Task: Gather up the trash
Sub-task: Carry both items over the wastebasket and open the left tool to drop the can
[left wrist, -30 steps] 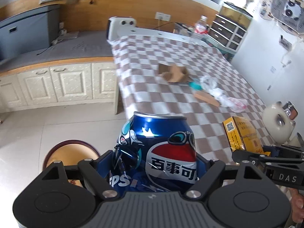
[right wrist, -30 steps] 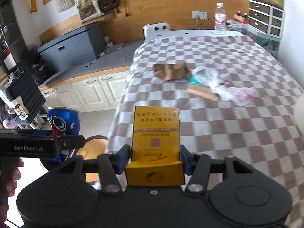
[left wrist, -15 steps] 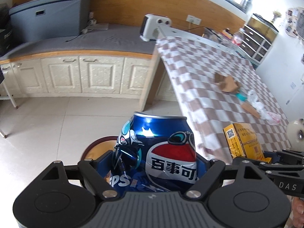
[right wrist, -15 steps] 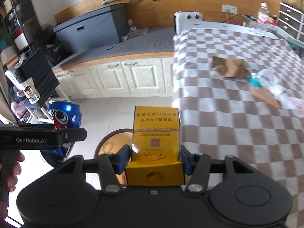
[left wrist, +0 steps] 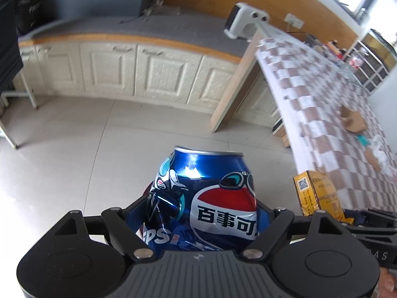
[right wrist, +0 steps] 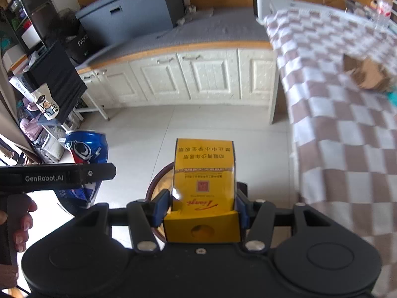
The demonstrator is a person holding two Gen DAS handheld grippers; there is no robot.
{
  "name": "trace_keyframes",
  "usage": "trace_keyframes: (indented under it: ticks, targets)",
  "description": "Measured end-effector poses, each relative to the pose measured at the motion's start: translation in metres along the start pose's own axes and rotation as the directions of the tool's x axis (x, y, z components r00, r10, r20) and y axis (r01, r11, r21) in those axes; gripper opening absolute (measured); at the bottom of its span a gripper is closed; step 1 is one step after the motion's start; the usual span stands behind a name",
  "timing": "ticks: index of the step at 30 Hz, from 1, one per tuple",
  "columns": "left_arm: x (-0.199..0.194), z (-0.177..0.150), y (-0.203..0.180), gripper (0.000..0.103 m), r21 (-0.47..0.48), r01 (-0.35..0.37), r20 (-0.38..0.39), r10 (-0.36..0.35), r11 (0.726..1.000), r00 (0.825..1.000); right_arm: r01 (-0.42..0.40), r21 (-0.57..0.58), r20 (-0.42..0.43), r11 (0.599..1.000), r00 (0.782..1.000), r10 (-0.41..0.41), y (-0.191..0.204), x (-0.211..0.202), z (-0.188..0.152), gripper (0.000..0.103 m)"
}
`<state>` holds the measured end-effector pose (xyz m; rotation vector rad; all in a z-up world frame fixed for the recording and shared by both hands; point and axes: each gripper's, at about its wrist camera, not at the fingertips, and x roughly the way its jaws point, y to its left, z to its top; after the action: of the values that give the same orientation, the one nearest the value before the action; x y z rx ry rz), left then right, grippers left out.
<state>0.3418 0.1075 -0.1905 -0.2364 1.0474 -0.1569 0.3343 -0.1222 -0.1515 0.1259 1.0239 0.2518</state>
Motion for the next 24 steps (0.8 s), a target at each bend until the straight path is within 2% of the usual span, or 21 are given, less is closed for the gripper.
trace_keyframes:
  ticks: [5,9,12,16,24]
  targets:
    - [0.041,0.004,0.022,0.084,-0.056,-0.002,-0.075,-0.002,0.998,0.997,-0.042,0.042,-0.081,0.998,0.996,0.045,0.000,0.048,0.007,0.056]
    - [0.073,0.001,0.034,0.084,-0.113,-0.004,-0.140,-0.012,0.994,0.990,-0.052,0.114,-0.162,0.992,0.984,0.070,-0.006,0.085,0.010,0.056]
    - [0.095,-0.003,0.044,0.084,-0.172,-0.010,-0.182,-0.022,0.985,0.983,-0.054,0.127,-0.217,0.990,0.973,0.081,-0.007,0.109,0.009,0.056]
    - [0.123,-0.009,0.055,0.084,-0.232,-0.033,-0.238,-0.024,0.972,0.971,-0.038,0.102,-0.282,0.994,0.957,0.066,-0.008,0.137,0.004,0.056]
    - [0.170,-0.023,0.059,0.084,-0.288,-0.061,-0.347,-0.045,0.956,0.937,-0.026,0.118,-0.335,0.993,0.940,0.065,-0.021,0.165,0.004,0.056]
